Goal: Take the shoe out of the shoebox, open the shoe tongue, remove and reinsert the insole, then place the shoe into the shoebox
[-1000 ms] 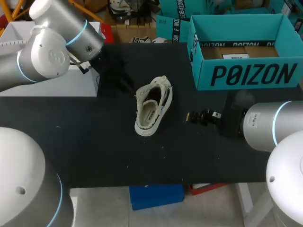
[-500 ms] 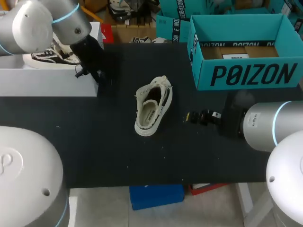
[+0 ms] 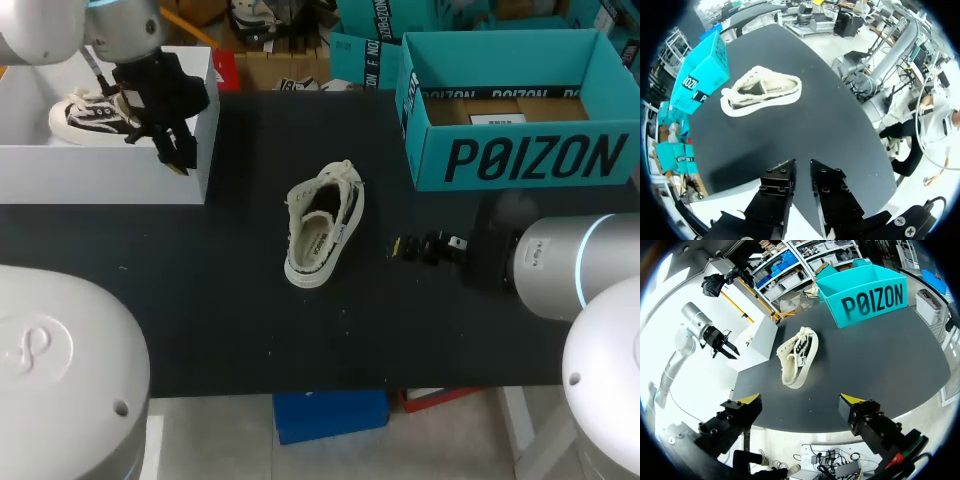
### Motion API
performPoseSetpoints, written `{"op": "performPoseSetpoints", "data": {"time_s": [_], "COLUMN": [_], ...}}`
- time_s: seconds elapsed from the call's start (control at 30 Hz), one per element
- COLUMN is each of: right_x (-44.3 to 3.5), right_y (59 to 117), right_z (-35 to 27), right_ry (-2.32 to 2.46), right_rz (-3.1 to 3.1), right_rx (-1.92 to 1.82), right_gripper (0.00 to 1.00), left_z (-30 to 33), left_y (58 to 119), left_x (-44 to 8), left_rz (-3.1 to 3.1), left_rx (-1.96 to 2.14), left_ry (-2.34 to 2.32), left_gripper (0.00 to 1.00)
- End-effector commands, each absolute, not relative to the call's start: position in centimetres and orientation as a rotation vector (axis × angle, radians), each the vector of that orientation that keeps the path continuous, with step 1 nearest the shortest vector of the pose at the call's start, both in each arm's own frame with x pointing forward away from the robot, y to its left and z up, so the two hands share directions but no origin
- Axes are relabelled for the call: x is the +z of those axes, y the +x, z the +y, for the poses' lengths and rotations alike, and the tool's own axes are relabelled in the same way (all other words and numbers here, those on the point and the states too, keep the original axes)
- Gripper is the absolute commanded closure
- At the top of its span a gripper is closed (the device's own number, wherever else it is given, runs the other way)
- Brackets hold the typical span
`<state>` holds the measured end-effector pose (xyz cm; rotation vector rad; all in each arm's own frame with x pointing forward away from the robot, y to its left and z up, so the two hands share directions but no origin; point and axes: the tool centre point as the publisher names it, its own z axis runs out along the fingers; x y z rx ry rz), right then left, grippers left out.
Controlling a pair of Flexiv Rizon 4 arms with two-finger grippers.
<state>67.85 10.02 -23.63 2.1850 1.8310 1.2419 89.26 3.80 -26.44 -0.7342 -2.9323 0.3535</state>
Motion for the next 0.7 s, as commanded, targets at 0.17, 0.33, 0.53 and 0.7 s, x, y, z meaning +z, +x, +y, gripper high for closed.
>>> {"op": "performPoseSetpoints", "data": {"time_s": [0.17, 0.33, 0.53, 0.7], "right_x": [-24.05, -24.05, -24.05, -24.05], "right_y": [67.74, 67.74, 67.74, 67.74], "right_z": [10.4, 10.4, 10.4, 10.4], "right_ry": [2.183, 2.183, 2.183, 2.183], "right_rz": [1.814, 1.814, 1.814, 1.814], "right_rx": [1.251, 1.251, 1.251, 1.251], "right_gripper": [0.0, 0.0, 0.0, 0.0], "left_z": [5.69, 5.51, 5.51, 5.51], "left_y": [88.73, 88.5, 88.5, 88.5], "left_x": [-25.78, -25.34, -25.34, -25.34], "left_rz": [-2.978, -3.046, -3.046, -3.046], "left_rx": [0.342, 0.386, 0.386, 0.386], "left_ry": [-0.632, -0.633, -0.633, -0.633], "left_gripper": [0.0, 0.0, 0.0, 0.0]}}
